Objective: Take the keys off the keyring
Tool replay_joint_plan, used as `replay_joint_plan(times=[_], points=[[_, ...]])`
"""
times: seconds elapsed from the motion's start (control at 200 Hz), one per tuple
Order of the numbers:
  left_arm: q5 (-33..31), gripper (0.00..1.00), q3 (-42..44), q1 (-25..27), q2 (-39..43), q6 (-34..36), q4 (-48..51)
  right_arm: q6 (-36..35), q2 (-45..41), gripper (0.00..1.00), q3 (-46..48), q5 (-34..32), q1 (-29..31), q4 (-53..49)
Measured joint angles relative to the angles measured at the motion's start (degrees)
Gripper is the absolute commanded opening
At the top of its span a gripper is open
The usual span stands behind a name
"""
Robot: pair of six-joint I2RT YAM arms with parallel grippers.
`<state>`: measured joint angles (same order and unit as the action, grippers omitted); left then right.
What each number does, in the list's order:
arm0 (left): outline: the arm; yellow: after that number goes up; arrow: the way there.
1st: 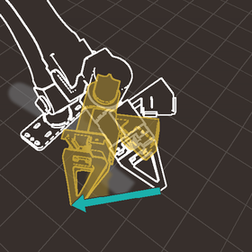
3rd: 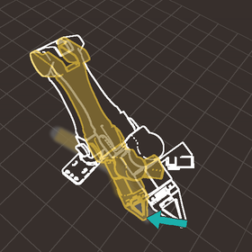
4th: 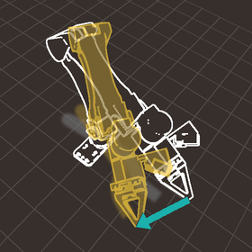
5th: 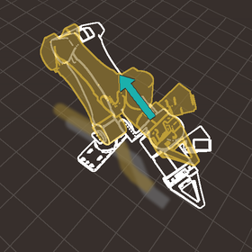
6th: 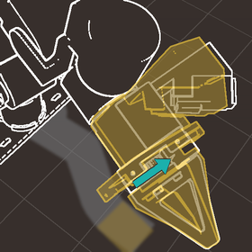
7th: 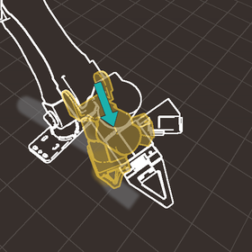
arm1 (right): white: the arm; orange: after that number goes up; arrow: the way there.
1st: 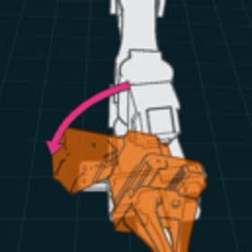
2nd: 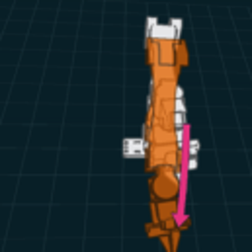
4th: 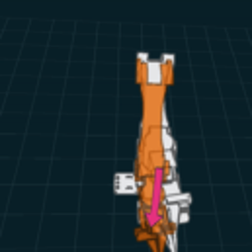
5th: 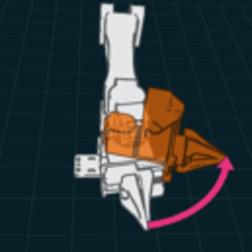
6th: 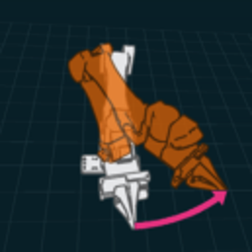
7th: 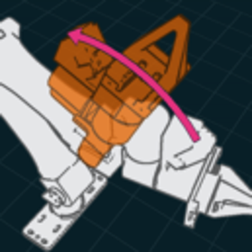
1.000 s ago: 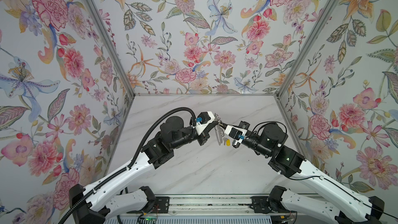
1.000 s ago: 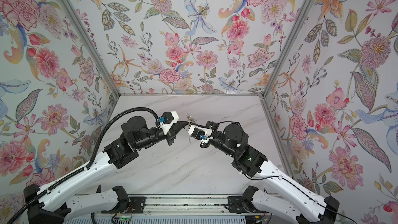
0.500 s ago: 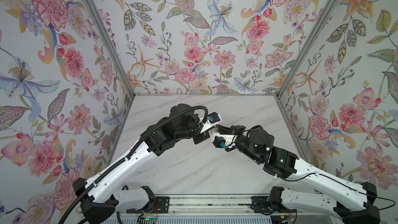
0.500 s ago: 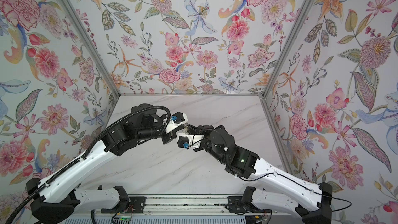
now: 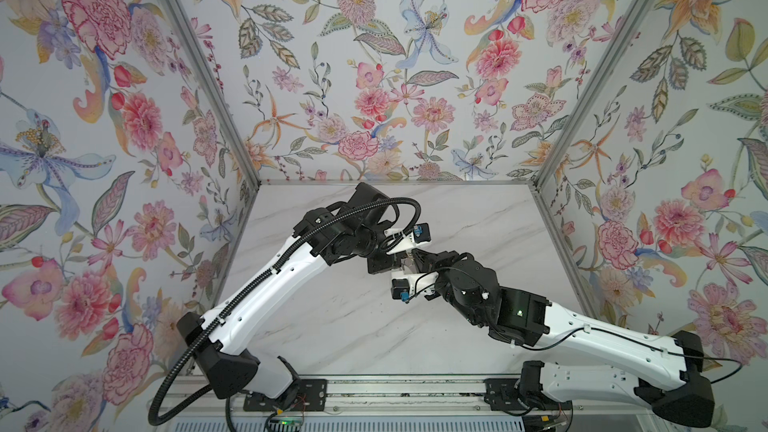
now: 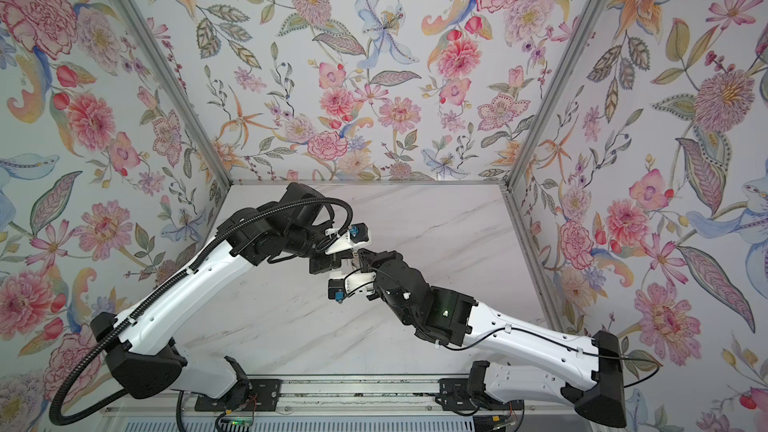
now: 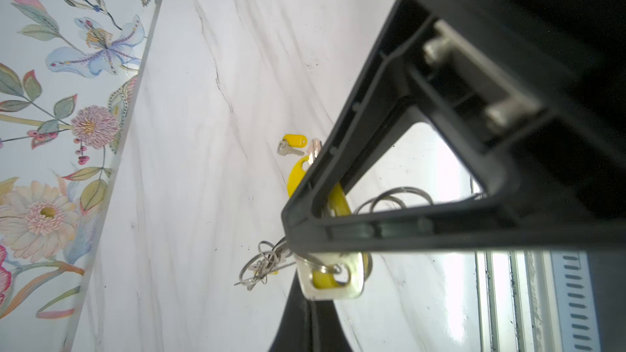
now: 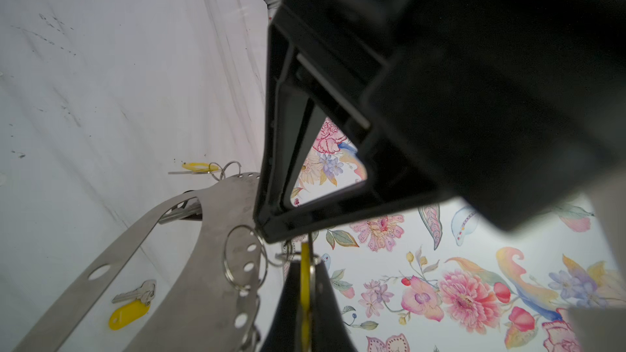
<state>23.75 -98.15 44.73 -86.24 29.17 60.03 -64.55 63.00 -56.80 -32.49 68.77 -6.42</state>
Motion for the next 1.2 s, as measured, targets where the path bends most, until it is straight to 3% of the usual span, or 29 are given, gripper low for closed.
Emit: replay_joint_plan(times=[0.255, 0.31, 0.415, 0.711, 0.806, 1.201], points=[[2.01, 0.14, -1.97, -0.55, -3.82, 0.59, 1.70, 0.61, 0.22, 0.00, 0.57, -0.46, -0.98, -1.36], [2.29, 0.17, -1.53, -0.57, -3.76, 0.44, 0.87, 1.88, -0.57, 0.00, 0.61, 1.88, -1.97, -0.92], [3.63, 0.32, 0.61, -0.79, -2.84, -0.07, -2.95, 5.16, -2.21, 0.00, 0.76, 7.67, -4.15, 1.38], [5.11, 0.50, 6.25, -3.37, 4.55, -3.48, -13.42, 17.35, -6.14, 0.00, 3.78, 26.91, -12.68, 7.69], [5.86, 0.53, 9.11, -4.94, 7.67, -4.92, -16.41, 20.15, -6.27, 0.00, 4.46, 30.47, -14.27, 8.81], [9.03, 0.51, 21.57, -9.14, 15.87, -11.87, -28.74, 27.45, -6.27, 0.00, 5.18, 39.41, -18.08, 12.31]])
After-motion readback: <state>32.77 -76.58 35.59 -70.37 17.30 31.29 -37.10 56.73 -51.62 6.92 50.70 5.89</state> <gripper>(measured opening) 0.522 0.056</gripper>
